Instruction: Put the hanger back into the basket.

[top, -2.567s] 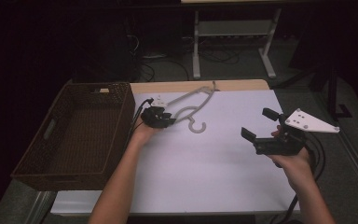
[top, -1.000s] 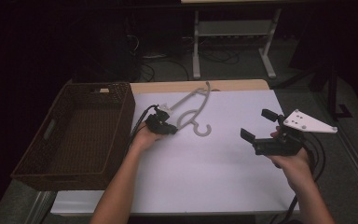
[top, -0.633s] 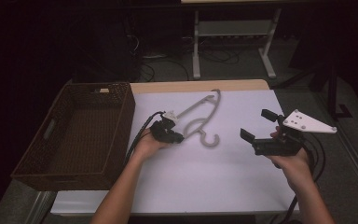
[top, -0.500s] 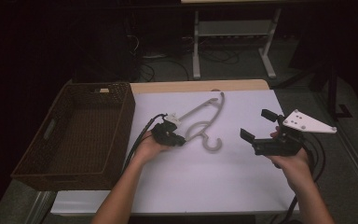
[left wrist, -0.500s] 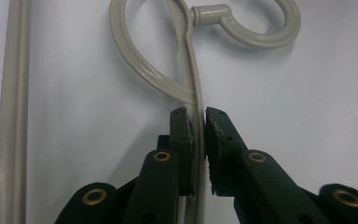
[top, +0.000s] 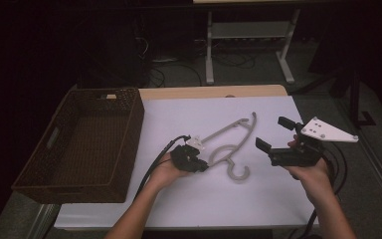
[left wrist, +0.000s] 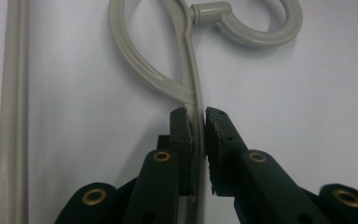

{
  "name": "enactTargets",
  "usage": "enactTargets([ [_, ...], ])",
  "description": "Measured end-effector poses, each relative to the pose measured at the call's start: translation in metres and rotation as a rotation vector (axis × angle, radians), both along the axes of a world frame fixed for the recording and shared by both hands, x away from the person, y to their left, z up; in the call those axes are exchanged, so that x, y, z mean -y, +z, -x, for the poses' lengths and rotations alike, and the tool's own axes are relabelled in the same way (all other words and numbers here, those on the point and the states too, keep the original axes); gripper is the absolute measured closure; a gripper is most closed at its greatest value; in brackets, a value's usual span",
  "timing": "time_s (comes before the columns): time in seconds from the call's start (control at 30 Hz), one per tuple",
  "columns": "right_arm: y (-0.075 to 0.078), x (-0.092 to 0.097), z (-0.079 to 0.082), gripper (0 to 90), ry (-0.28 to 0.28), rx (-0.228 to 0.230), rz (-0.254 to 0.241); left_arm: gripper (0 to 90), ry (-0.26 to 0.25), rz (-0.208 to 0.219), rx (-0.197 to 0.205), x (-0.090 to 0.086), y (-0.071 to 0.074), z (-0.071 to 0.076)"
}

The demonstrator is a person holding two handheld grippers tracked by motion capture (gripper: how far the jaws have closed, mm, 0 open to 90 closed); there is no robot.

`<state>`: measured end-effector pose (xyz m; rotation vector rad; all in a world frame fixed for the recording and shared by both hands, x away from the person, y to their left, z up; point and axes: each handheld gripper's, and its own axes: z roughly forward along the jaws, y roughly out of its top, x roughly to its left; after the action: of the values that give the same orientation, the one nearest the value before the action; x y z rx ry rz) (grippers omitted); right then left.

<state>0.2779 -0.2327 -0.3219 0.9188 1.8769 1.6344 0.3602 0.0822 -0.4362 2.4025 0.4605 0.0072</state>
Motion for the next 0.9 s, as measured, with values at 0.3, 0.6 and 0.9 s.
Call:
enactTargets([
  [0.3, 0.000, 0.000, 0.000, 0.0, -0.001, 0.001, -0.001, 74.2, -0.011, 0.035, 0.018, -0.005, 0.005, 0.001],
  [0.6, 0.000, 0.000, 0.000, 0.0, -0.003, -0.003, 0.000, 71.5, -0.053, 0.005, 0.026, -0.039, 0.015, 0.005],
  [0.9, -0.002, -0.001, -0.001, 0.0, -0.001, -0.008, 0.005, 72.4, -0.041, -0.002, 0.031, -0.050, 0.006, 0.009],
])
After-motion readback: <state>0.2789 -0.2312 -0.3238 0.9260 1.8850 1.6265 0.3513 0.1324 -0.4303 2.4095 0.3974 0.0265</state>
